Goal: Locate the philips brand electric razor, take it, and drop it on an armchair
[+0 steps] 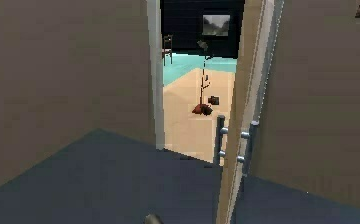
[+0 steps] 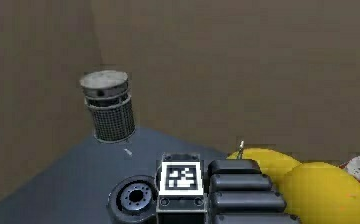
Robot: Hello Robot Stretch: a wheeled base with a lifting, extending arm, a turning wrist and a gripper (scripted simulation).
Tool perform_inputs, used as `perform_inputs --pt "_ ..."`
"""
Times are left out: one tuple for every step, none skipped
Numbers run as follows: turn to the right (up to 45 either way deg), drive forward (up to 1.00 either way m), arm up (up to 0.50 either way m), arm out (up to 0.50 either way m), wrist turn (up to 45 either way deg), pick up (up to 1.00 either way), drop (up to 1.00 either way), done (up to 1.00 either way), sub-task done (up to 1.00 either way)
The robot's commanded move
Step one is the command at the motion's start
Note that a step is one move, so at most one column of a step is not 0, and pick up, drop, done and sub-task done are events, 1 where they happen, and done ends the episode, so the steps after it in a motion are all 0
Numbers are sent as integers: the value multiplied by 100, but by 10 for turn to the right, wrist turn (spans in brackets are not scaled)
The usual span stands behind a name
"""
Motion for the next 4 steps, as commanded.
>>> perform_inputs --pt "-30 0 0 0 0 0 0 0 0" --pt "0 80 0 0 0 0 0 0 0" --pt "60 0 0 0 0 0 0 0 0" --pt "30 0 0 0 0 0 0 0 0"
